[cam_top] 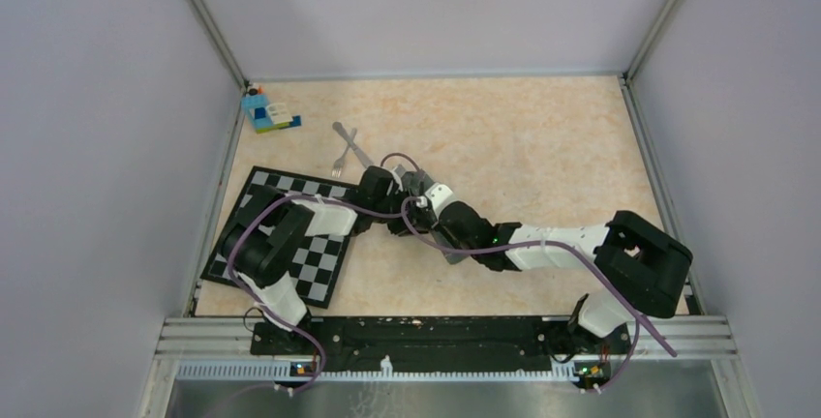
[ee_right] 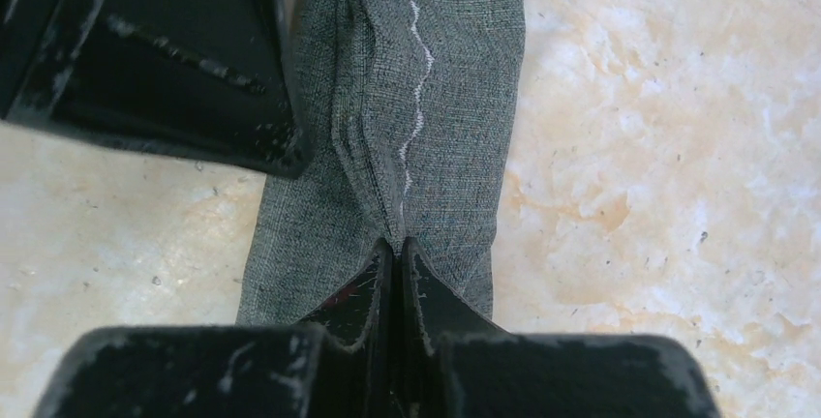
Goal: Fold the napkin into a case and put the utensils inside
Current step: Smooth out the smaller rectangle-folded napkin at the center of the board.
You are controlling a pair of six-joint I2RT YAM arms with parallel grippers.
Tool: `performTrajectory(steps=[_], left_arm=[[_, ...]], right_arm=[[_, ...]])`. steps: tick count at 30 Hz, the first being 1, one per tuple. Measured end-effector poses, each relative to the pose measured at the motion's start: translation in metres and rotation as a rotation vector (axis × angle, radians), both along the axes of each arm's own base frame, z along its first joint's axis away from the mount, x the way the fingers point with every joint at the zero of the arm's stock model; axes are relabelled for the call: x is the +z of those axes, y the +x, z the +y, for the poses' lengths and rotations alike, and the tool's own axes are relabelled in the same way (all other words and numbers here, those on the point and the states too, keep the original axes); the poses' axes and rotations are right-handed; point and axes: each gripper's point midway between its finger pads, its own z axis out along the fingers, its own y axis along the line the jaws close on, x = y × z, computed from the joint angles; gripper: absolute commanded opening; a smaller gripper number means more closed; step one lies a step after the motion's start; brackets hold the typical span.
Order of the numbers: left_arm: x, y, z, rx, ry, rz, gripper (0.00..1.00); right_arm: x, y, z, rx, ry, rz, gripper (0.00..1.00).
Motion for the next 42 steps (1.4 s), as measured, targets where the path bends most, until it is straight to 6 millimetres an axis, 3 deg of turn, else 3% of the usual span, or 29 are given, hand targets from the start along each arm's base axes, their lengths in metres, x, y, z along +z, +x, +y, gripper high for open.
performTrajectory(steps=[7, 14, 18, 22, 31, 42], left_arm=[[0.003, -0.034, 0.005, -0.007, -0.021, 0.042, 0.40], [-0.002, -0.066, -0.009, -0.040, -0.036, 0.108, 0.26], [-0.005, -0.069, -0.015, -0.029, -0.063, 0.130, 0.07], [-0.008, -0.070, -0.015, -0.013, -0.078, 0.146, 0.00], [-0.008, -0.071, -0.017, 0.007, -0.090, 0.147, 0.00], [-0.008, -0.073, -0.022, 0.027, -0.093, 0.129, 0.00]], right_arm=[[0.001, -0.005, 0.009, -0.021, 0.080, 0.040, 0.00], [0.000, -0.010, 0.015, -0.036, 0.132, 0.081, 0.00], [0.001, -0.012, 0.017, -0.037, 0.149, 0.096, 0.00], [0.008, -0.016, 0.019, -0.041, 0.187, 0.113, 0.00], [0.019, -0.029, 0.036, -0.052, 0.323, 0.199, 0.00], [-0.005, -0.035, 0.044, -0.100, 0.359, 0.299, 0.00]])
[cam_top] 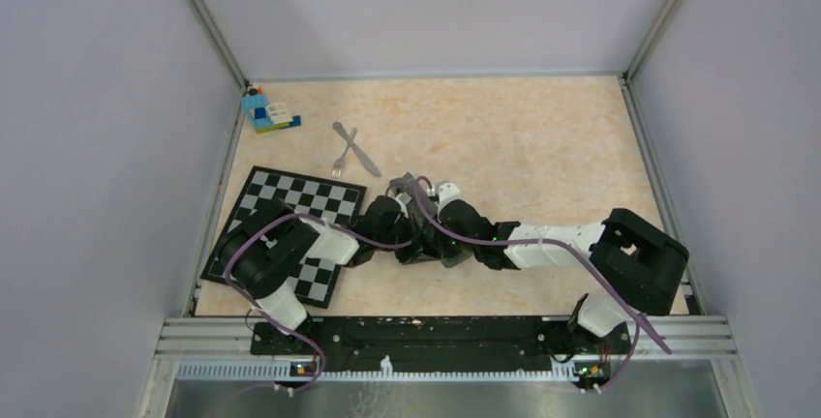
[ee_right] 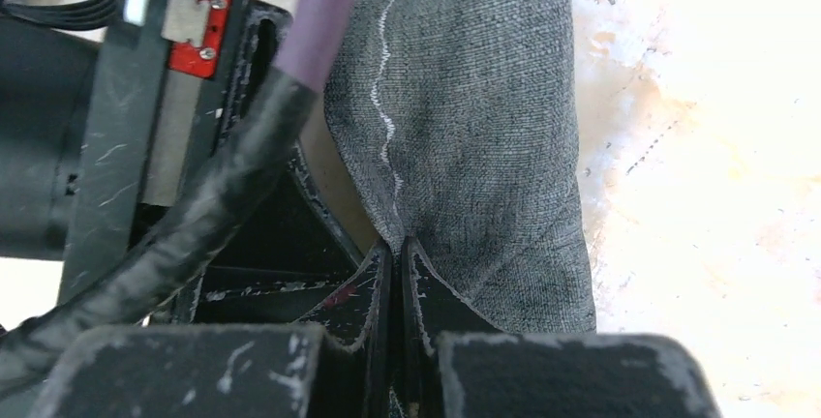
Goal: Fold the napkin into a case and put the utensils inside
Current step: Smooth out the smaller rectangle-folded napkin at the center of the board.
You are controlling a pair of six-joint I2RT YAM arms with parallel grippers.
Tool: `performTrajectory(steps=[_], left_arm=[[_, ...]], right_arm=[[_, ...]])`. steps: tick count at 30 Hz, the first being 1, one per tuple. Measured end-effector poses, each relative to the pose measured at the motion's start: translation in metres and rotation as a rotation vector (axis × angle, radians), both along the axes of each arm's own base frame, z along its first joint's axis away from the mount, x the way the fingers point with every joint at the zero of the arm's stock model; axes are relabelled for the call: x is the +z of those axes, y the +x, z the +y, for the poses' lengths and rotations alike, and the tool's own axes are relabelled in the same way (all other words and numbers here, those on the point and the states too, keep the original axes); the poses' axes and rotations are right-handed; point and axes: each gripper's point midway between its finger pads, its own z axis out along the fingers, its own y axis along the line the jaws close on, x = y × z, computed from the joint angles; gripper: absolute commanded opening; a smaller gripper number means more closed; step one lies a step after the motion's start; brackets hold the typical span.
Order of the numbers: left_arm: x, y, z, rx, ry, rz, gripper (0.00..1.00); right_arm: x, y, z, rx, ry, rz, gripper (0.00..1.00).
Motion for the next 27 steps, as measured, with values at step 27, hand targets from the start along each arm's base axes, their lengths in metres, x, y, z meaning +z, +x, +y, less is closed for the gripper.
performTrajectory(steps=[27], left_arm=[[0.097, 0.104, 0.056, 0.058, 0.099, -0.364, 0.00]], right_arm=[[-0.014, 0.009, 0.000, -0.059, 0.113, 0.073, 0.00]])
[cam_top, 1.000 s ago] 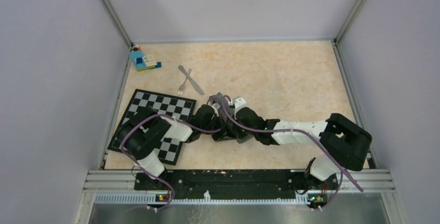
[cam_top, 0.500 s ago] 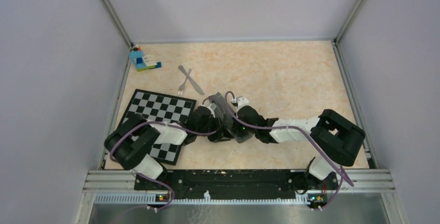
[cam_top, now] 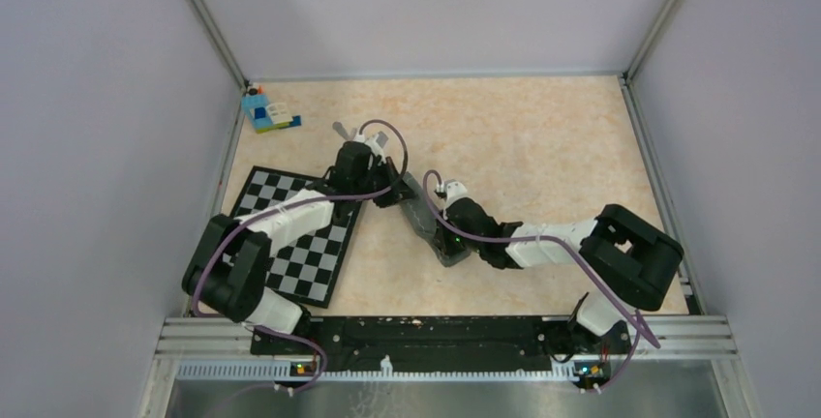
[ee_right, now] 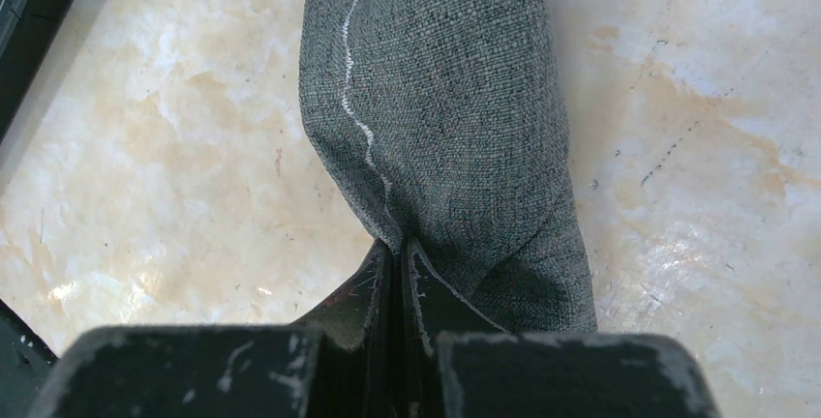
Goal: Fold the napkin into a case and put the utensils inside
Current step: Smooth out the smaller rectangle-folded napkin at the center of the board.
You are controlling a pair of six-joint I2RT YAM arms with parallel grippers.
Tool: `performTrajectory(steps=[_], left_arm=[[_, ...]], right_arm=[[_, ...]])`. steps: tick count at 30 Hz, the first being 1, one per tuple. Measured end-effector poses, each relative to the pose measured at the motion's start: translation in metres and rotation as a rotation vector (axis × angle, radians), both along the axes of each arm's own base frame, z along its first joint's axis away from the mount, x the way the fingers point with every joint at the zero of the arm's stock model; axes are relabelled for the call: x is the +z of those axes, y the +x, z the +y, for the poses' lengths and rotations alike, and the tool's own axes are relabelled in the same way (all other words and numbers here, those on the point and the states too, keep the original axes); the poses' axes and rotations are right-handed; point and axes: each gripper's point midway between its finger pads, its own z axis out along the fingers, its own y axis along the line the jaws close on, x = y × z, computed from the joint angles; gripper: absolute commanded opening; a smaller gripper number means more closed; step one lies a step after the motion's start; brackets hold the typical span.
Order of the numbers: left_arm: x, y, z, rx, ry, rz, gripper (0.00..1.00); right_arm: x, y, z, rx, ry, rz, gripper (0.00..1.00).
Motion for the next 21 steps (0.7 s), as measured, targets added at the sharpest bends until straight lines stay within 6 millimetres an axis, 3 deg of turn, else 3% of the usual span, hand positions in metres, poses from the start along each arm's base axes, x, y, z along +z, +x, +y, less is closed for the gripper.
performTrajectory(steps=[3, 8, 10, 17, 21], left_arm=[[-0.012, 0.010, -0.009, -0.026, 0.002, 0.020, 0.00], [-0.066, 0.008, -0.009, -0.040, 0.059, 0.139, 0.00], [-0.078, 0.009, -0.007, -0.036, 0.071, 0.161, 0.00], [-0.087, 0.019, -0.013, -0.060, 0.035, 0.148, 0.01], [-0.087, 0.024, -0.020, -0.088, 0.021, 0.139, 0.02]], right_arm=[[0.000, 0.000, 0.000, 0.001, 0.001, 0.001, 0.00], [0.000, 0.000, 0.000, 0.002, 0.003, 0.005, 0.00], [0.000, 0.000, 0.000, 0.003, 0.003, 0.005, 0.00], [0.002, -0.002, -0.004, 0.002, -0.004, 0.003, 0.03], [0.010, -0.005, -0.011, 0.005, 0.006, -0.012, 0.24]])
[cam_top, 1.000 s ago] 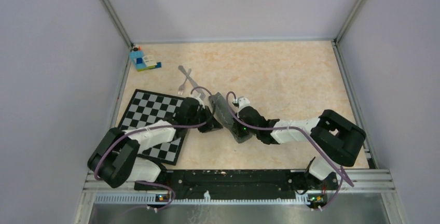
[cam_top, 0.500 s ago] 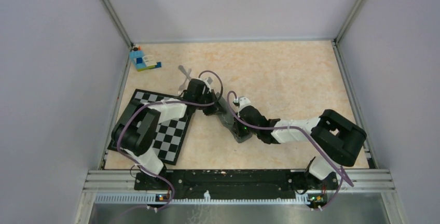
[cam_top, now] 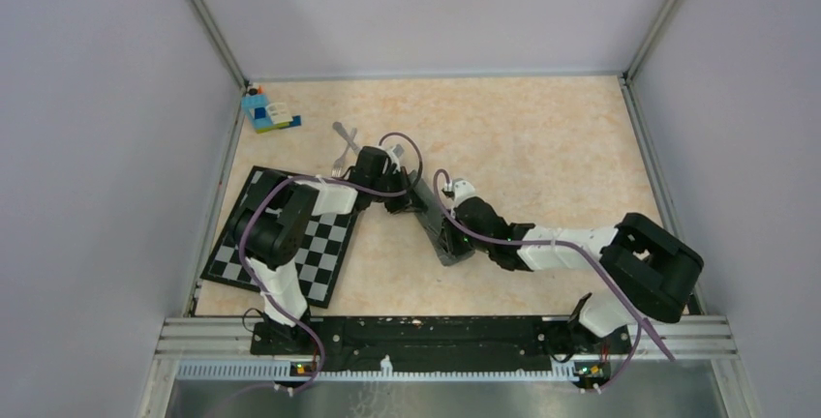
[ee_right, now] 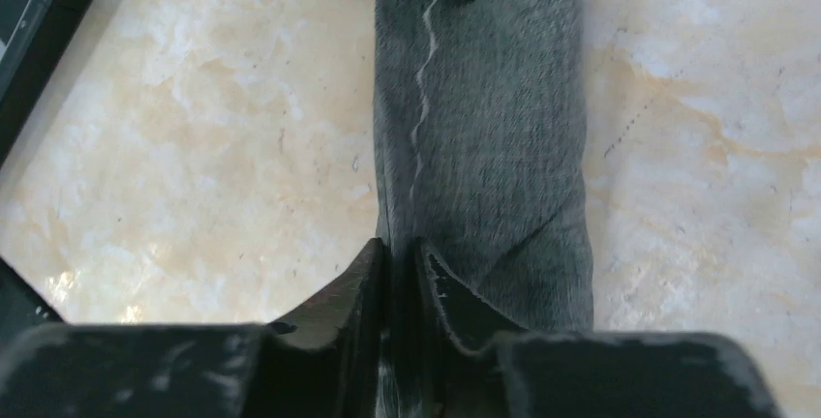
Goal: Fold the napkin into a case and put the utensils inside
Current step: Smooth out the smaller rectangle-folded napkin at the center of the board.
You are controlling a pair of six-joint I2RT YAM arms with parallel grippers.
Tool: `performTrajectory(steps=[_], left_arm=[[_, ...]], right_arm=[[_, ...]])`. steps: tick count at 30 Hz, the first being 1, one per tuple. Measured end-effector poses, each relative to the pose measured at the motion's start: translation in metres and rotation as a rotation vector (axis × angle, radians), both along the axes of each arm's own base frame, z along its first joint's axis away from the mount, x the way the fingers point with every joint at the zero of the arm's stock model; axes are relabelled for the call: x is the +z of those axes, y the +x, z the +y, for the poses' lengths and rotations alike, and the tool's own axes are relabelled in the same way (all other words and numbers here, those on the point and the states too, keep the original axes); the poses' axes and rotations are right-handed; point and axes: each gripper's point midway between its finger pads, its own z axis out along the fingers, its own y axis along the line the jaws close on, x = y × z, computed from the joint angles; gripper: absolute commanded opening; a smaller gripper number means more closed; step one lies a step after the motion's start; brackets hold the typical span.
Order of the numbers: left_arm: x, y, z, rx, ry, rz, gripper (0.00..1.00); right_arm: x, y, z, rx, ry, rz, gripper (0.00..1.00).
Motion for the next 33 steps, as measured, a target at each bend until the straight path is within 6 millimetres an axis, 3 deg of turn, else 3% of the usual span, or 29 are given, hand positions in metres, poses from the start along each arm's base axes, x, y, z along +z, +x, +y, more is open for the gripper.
performTrajectory(steps=[3, 7, 10, 13, 16, 20, 24, 29, 33], left_arm=[[0.001, 0.005, -0.002, -0.008, 0.005, -0.020, 0.03], [0.001, 0.008, -0.002, -0.017, 0.013, -0.038, 0.02], [0.001, 0.008, -0.002, -0.022, 0.016, -0.042, 0.02], [0.001, 0.009, -0.002, -0.028, 0.018, -0.050, 0.00], [0.001, 0.010, -0.002, -0.032, 0.022, -0.056, 0.00], [0.001, 0.010, -0.002, -0.034, 0.026, -0.053, 0.00], [0.001, 0.011, -0.002, -0.035, 0.030, -0.042, 0.00], [0.002, 0.011, -0.003, -0.039, 0.039, -0.033, 0.02], [0.005, 0.014, -0.002, -0.056, 0.061, -0.043, 0.14]], right_arm=[[0.008, -0.005, -0.002, 0.017, 0.018, 0.002, 0.37], [0.015, -0.010, -0.001, 0.060, 0.049, 0.043, 0.40], [0.023, -0.002, -0.002, 0.059, 0.083, 0.085, 0.40], [0.036, 0.018, 0.000, 0.043, 0.149, 0.112, 0.38], [0.040, 0.035, 0.007, 0.048, 0.196, 0.144, 0.30], [0.025, 0.027, 0.022, 0.109, 0.262, 0.219, 0.21], [-0.014, -0.012, 0.014, 0.144, 0.283, 0.341, 0.18], [-0.006, -0.014, 0.012, 0.167, 0.289, 0.309, 0.32], [0.016, -0.012, 0.007, 0.187, 0.249, 0.253, 0.46]])
